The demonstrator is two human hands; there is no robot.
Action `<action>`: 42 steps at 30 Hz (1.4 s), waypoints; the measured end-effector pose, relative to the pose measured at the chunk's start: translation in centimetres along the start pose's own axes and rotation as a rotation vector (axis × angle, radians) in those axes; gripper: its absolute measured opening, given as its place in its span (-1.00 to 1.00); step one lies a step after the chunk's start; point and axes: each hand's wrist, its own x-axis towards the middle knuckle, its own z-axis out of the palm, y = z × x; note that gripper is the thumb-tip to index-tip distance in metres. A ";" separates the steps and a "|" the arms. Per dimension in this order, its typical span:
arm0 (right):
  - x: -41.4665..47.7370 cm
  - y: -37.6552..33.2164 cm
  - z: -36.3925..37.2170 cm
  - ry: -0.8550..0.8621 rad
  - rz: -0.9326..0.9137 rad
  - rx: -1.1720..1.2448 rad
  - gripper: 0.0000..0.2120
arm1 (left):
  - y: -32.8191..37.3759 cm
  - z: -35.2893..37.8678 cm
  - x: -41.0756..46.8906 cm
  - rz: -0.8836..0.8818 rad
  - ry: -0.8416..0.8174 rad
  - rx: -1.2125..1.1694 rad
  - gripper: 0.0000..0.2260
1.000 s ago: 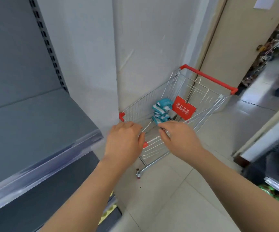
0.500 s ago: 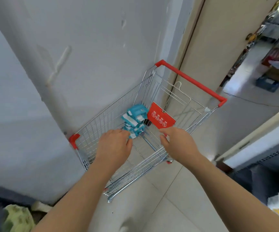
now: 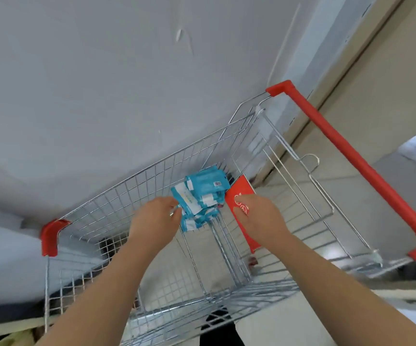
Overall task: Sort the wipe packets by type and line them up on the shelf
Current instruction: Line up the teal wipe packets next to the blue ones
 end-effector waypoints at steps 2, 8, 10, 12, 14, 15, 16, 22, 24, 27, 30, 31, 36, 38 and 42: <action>4.5 2.6 1.9 -0.056 -0.028 0.027 -0.73 | 0.2 2.5 3.2 -0.083 -0.010 -0.051 -0.73; 15.4 6.4 7.6 -0.139 -0.148 0.125 -0.60 | -1.2 10.0 11.5 -0.219 -0.070 -0.155 -0.69; 18.6 6.9 9.8 -0.184 -0.167 0.127 -0.50 | -1.6 12.4 13.9 -0.237 -0.081 -0.178 -0.68; 21.3 7.4 12.0 -0.240 -0.182 0.110 -0.42 | -1.8 14.6 16.2 -0.255 -0.092 -0.219 -0.66; 23.4 7.9 13.8 -0.277 -0.193 0.082 -0.36 | -1.6 16.5 18.0 -0.284 -0.107 -0.282 -0.64; 24.1 8.0 14.5 -0.288 -0.197 0.078 -0.34 | -1.6 17.4 18.8 -0.308 -0.110 -0.331 -0.63; 24.7 8.2 15.1 -0.294 -0.195 0.088 -0.33 | -1.6 18.1 19.5 -0.339 -0.105 -0.401 -0.62; 24.7 9.3 16.8 -0.210 -0.272 0.165 -0.40 | -1.9 20.0 20.9 -0.437 -0.070 -0.673 -0.67; 24.4 9.5 16.9 -0.181 -0.268 0.243 -0.50 | -2.5 19.8 20.4 -0.441 -0.082 -0.774 -0.73; 25.0 9.2 16.9 -0.164 -0.234 0.278 -0.57 | -4.0 18.9 19.0 -0.493 -0.107 -0.964 -0.74; 26.0 8.6 17.0 -0.188 -0.227 0.191 -0.50 | -5.4 18.2 17.5 -0.541 -0.119 -1.092 -0.74; 26.3 8.4 17.1 -0.193 -0.236 0.137 -0.47 | -5.8 18.0 17.0 -0.548 -0.111 -1.132 -0.76; 27.3 8.0 17.4 -0.110 -0.201 0.014 -0.49 | -7.1 17.6 15.4 -0.514 -0.081 -1.256 -0.78; 27.2 7.9 17.4 -0.131 -0.151 0.057 -0.64 | -7.2 17.6 14.8 -0.511 -0.119 -1.209 -0.82; 26.2 7.8 16.8 -0.175 -0.079 0.196 -0.77 | -7.2 17.8 14.0 -0.497 -0.089 -1.128 -0.86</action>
